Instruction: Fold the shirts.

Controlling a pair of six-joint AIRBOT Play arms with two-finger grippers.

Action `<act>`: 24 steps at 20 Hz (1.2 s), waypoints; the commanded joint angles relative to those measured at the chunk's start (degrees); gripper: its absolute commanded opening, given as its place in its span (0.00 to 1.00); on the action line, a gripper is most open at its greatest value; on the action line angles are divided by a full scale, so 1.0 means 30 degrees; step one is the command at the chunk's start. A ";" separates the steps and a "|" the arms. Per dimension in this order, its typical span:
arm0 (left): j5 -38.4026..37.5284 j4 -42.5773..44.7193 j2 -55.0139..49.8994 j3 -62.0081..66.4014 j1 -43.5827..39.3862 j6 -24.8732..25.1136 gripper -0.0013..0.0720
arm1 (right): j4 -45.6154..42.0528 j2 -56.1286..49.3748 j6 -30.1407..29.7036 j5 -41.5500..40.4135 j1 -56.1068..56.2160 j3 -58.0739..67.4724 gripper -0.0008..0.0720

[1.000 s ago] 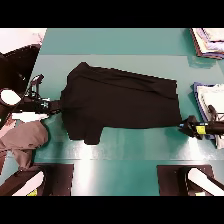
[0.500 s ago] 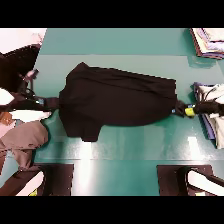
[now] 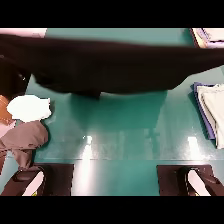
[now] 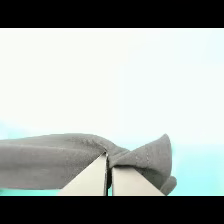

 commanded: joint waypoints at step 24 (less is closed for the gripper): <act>0.4481 -0.0627 -1.6546 -0.1654 0.0022 0.0634 0.05 | -0.4415 -1.5890 0.3803 0.1974 0.2820 0.2849 0.04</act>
